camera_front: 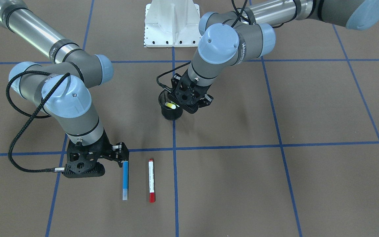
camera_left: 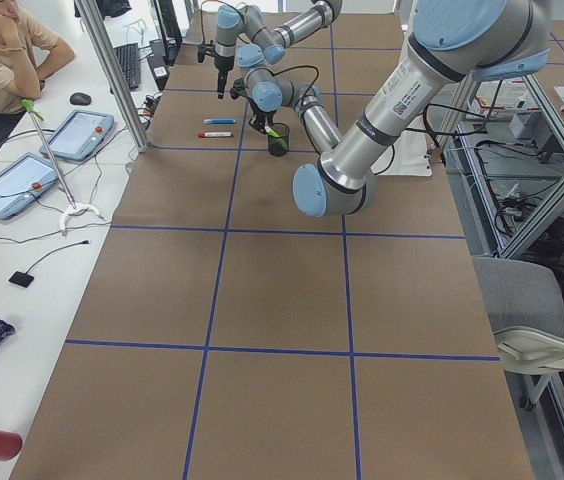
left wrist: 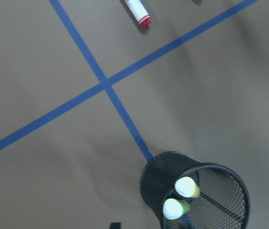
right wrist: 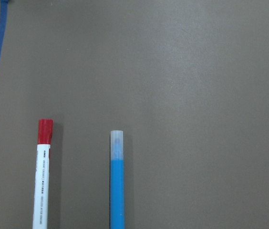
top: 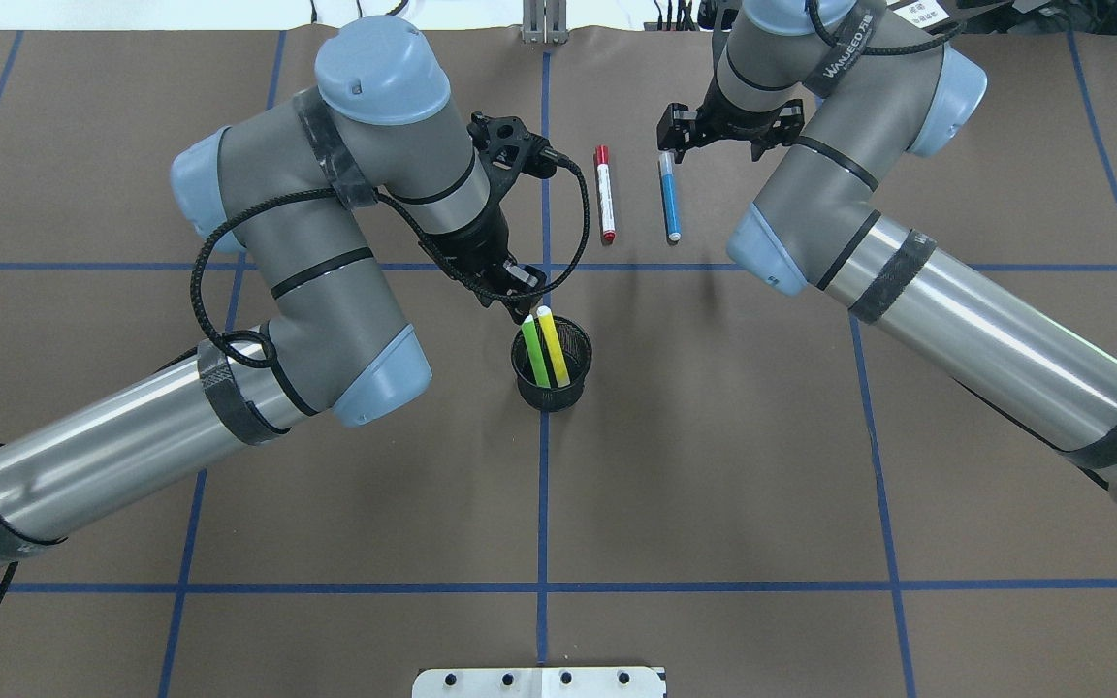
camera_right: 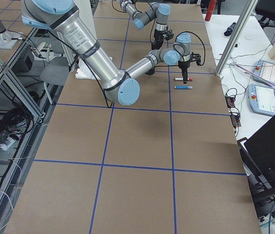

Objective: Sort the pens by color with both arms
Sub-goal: 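Close the left gripper on the green highlighter in the cup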

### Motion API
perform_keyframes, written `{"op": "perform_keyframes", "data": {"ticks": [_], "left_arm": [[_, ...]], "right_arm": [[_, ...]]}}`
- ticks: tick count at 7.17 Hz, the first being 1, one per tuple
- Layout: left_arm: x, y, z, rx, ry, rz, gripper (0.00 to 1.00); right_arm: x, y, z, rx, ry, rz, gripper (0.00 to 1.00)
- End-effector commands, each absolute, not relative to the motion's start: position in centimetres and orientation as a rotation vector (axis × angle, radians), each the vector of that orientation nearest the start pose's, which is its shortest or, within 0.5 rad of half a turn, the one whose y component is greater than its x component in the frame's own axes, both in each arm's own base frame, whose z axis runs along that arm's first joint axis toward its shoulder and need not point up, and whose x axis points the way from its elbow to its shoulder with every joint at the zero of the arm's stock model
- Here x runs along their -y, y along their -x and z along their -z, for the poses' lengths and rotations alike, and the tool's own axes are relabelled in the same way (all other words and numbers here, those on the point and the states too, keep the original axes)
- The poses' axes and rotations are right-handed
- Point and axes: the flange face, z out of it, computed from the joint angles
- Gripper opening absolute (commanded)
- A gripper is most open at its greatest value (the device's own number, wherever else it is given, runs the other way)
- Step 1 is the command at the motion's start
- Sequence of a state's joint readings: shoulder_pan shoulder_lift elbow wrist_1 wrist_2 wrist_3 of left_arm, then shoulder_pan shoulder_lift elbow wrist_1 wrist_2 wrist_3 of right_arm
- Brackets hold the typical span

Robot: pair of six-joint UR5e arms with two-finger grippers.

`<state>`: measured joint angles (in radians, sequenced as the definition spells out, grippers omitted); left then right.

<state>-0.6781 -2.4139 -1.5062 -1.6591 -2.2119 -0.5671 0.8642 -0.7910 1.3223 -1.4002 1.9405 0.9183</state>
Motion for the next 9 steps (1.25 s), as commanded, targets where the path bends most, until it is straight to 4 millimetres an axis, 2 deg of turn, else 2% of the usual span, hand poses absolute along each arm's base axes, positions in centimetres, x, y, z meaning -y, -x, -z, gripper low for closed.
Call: {"op": "perform_keyframes", "data": {"ticks": [1,4,7,9], "left_arm": [[51.2,-52.0,-15.3,-1.032,-0.251,-0.602,0.51],[51.4,-52.9,-15.7,-1.02,-0.245,-0.622,0.51],[52.3,-54.4,-14.5,-1.009,-0.227,-0.619,0.51],[52.7,-55.6,-13.0,-1.03,-0.16,-0.633,0.5]], "right_arm": [[65.0,42.8,-27.8,0.743,-0.215,-0.072,0.99],[65.0,42.8,-27.8,0.743,-0.215,-0.072,0.99],[65.0,42.7,-28.3,0.739,-0.211,-0.074,0.99],[65.0,42.7,-28.3,0.739,-0.211,-0.075,0.99]]}}
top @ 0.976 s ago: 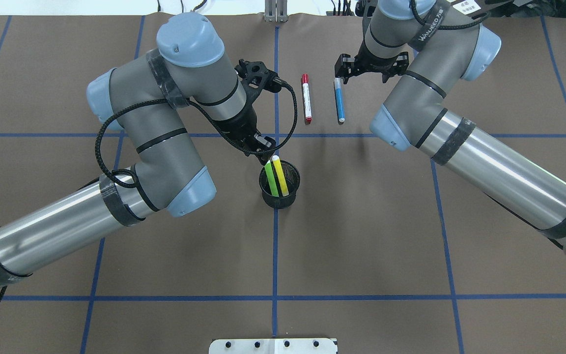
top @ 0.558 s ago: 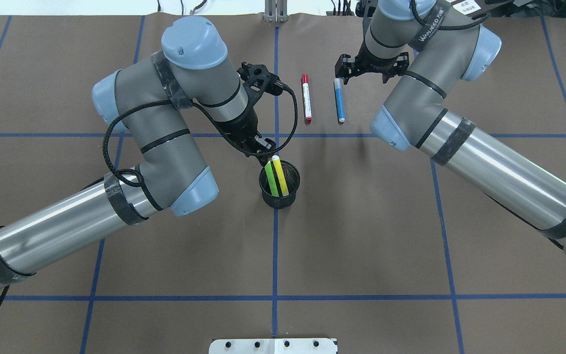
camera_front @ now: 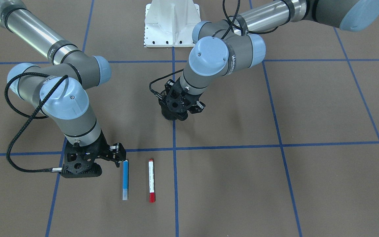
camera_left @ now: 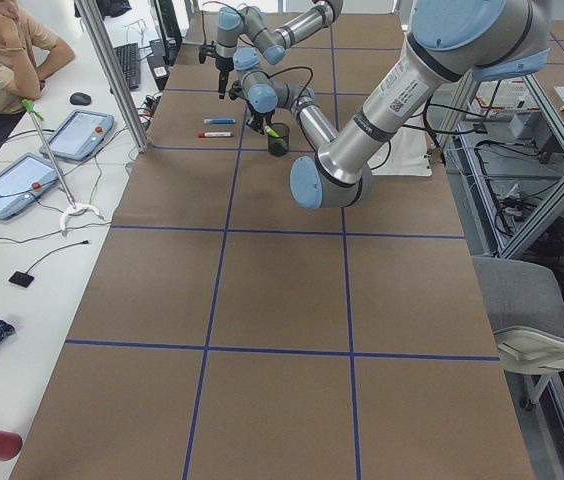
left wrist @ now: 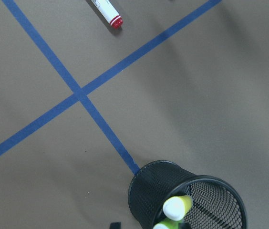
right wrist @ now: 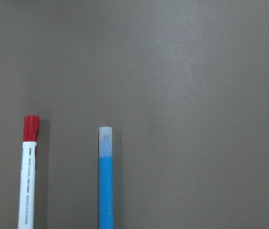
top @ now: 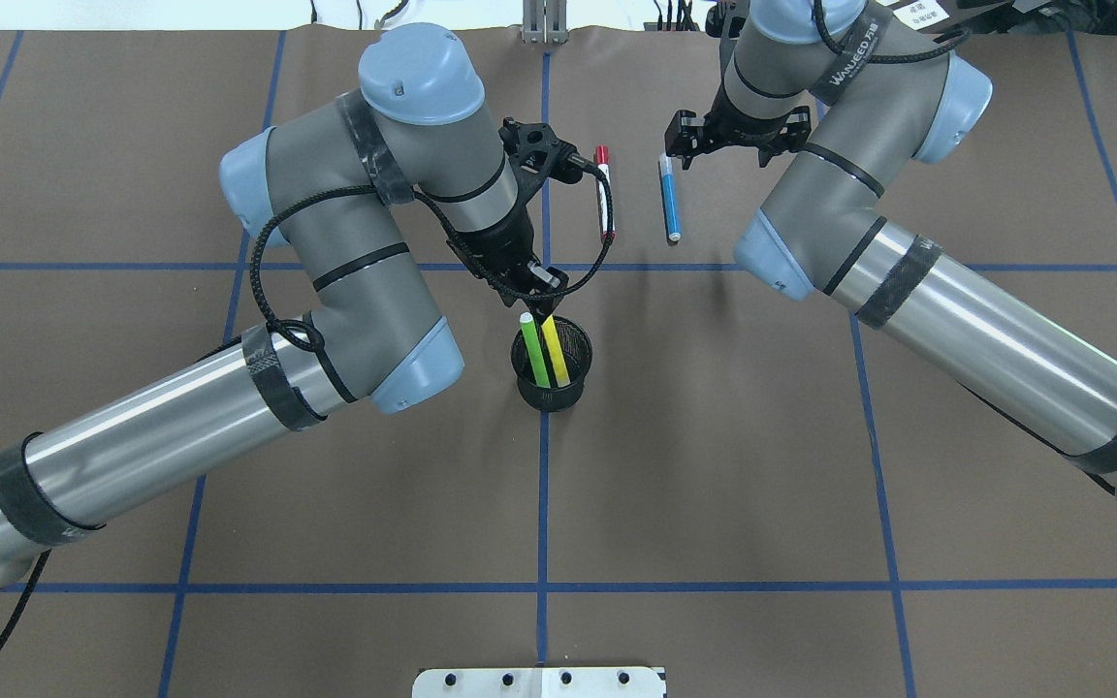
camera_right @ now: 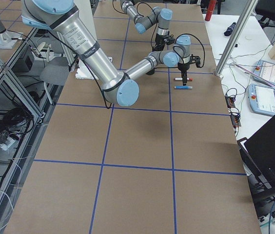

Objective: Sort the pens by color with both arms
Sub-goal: 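Close the left gripper on the green highlighter in the cup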

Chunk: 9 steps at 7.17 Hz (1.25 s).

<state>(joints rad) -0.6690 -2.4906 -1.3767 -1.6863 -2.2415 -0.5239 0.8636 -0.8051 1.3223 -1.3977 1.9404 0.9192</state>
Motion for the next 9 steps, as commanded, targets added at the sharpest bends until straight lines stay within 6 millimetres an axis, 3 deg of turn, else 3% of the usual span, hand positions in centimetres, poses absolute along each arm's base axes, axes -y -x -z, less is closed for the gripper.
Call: {"op": "perform_keyframes", "data": {"ticks": [1,2,4,6,9], "left_arm": [[52.6,-55.7,-11.2,-1.014,-0.134,-0.625,0.5],[52.9,-56.1,-9.1,-0.984,-0.1,-0.625,0.5],[53.3,-56.4,-6.7,-0.9,-0.07,-0.713,0.5],[54.2,-56.6,-6.4,-0.775,-0.082,-0.813,0.5],[53.8,-59.0,-8.0,-0.671,-0.068,-0.842,0.51]], "right_arm": [[65.0,42.7,-28.3,0.738,-0.212,-0.074,0.99],[65.0,42.7,-28.4,0.738,-0.21,-0.074,0.99],[64.9,42.7,-28.9,0.733,-0.207,-0.076,0.99],[64.9,42.6,-29.1,0.732,-0.206,-0.076,0.99],[64.8,42.7,-29.1,0.732,-0.205,-0.076,0.99]]}}
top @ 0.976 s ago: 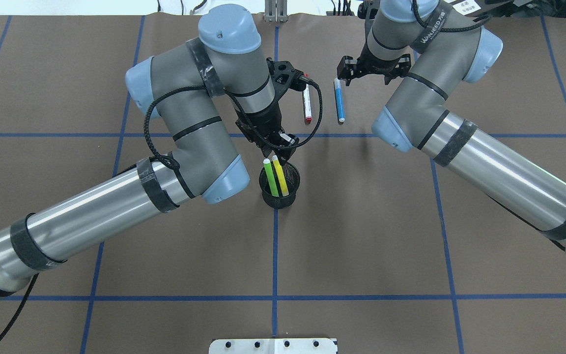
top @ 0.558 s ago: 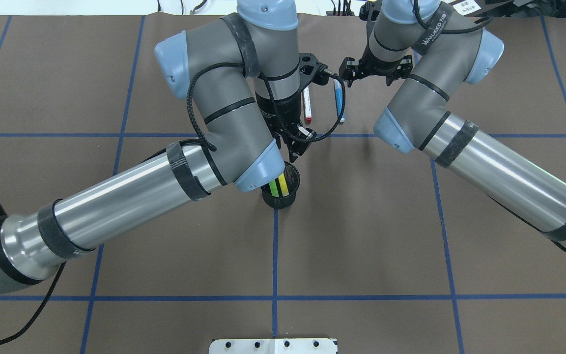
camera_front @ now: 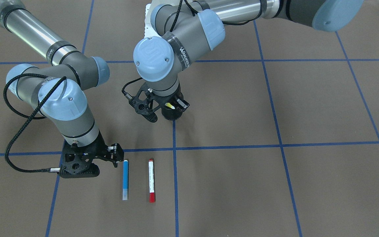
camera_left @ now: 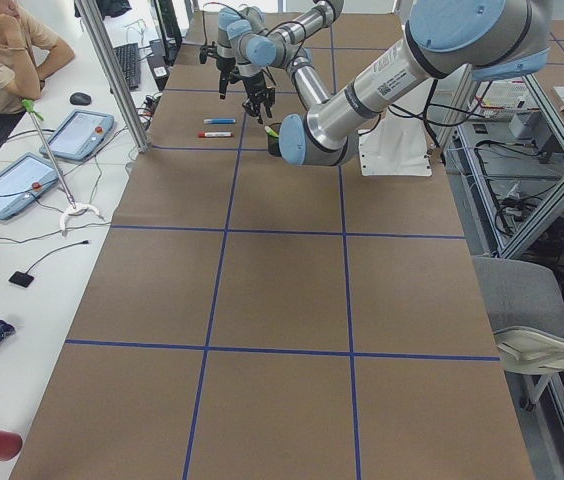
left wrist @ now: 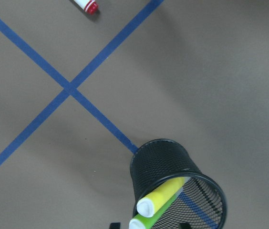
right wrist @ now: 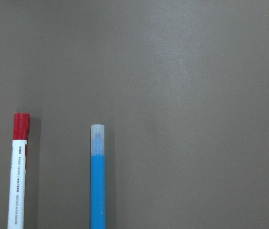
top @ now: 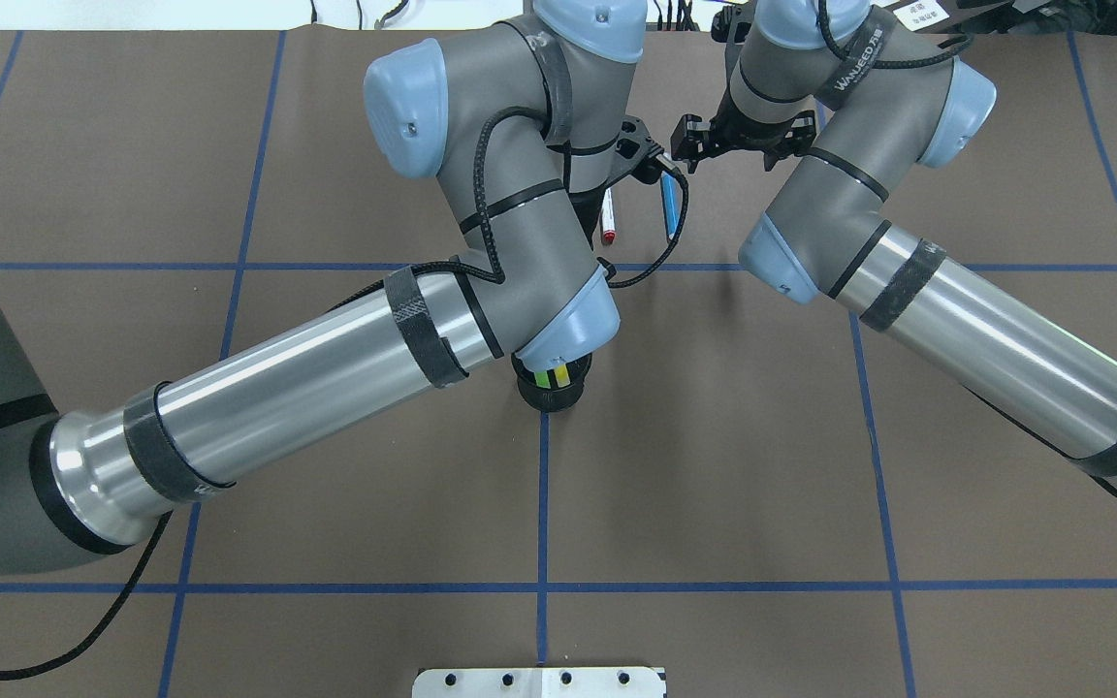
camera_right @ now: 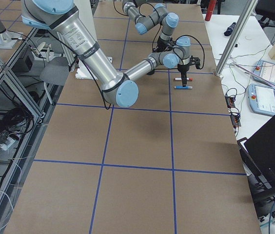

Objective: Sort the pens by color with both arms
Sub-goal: 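Close the left gripper on the green highlighter in the cup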

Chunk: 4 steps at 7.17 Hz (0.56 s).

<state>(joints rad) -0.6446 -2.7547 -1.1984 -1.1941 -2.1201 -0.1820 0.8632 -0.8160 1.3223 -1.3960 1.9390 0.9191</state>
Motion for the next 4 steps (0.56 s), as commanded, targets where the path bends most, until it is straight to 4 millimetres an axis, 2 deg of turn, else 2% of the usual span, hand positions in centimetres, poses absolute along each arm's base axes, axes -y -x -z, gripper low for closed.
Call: {"op": "perform_keyframes", "data": {"ticks": [1,4], "left_arm": [[53.9,-59.0,-8.7,-0.662,-0.06,-0.854,0.51],[52.5,-60.6,-9.5,-0.628,-0.061,-0.877,0.5]], "right_arm": [[64.8,42.7,-29.1,0.732,-0.205,-0.076,0.99],[64.8,42.7,-29.3,0.731,-0.204,-0.075,0.99]]}}
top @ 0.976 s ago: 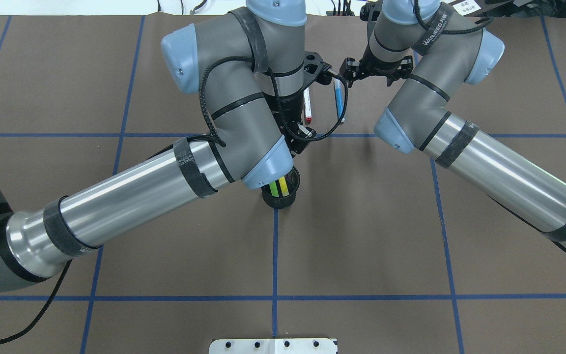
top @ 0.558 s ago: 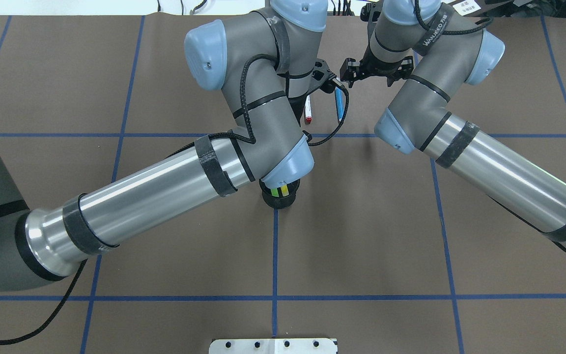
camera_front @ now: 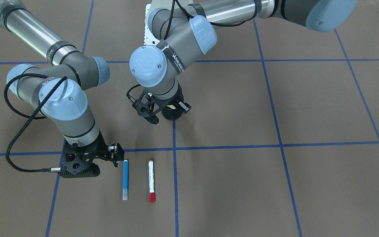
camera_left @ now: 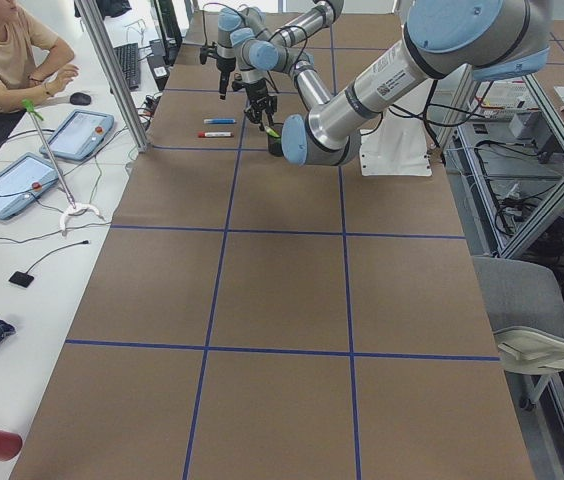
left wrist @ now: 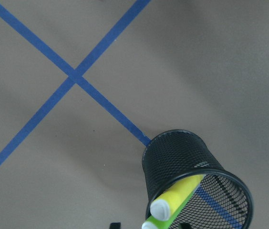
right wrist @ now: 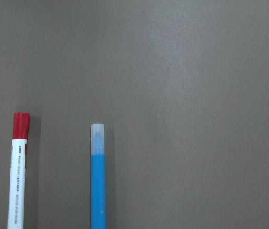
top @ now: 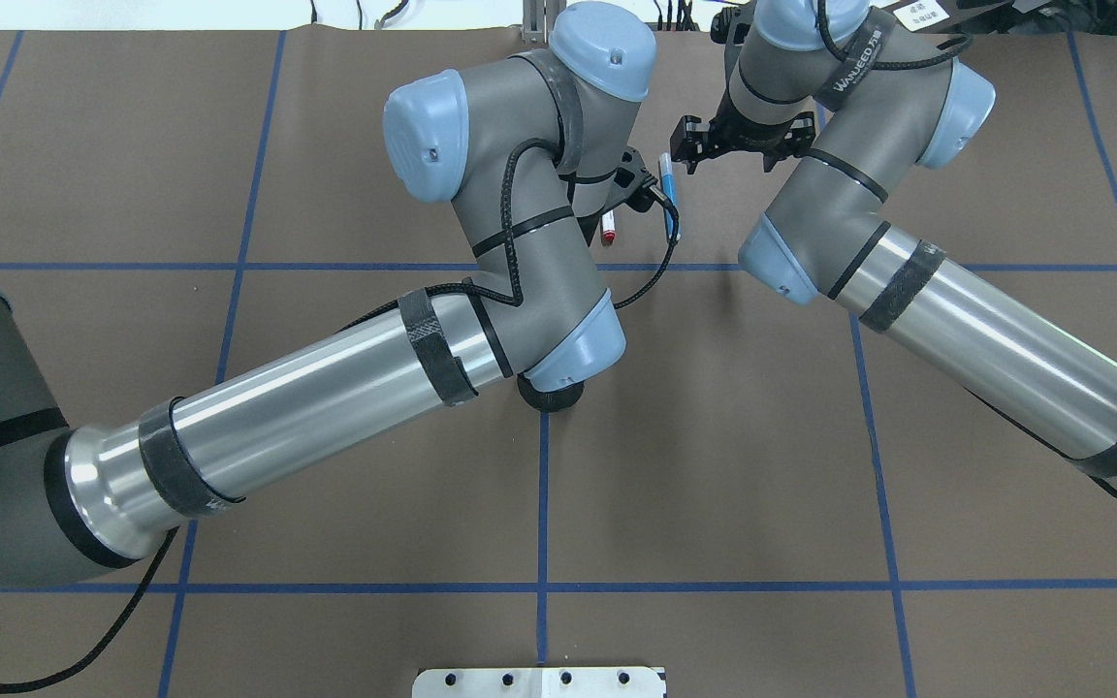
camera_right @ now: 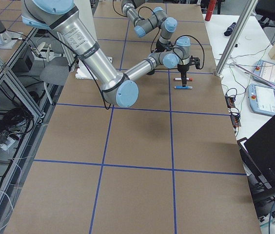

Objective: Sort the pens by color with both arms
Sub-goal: 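Close the left gripper on the green highlighter in the cup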

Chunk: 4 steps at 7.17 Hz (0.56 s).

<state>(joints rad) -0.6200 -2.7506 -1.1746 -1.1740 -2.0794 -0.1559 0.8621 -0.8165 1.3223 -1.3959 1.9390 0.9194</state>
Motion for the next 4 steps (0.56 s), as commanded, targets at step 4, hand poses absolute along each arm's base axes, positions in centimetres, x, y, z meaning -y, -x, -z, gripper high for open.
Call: {"op": "perform_keyframes", "data": {"ticks": [4], "left_arm": [[52.07,-60.82,-9.33,-0.631,-0.063,-0.884,0.34]], "right_arm": [[64.8,42.71,-29.25,0.731,-0.204,-0.075,0.99]]}}
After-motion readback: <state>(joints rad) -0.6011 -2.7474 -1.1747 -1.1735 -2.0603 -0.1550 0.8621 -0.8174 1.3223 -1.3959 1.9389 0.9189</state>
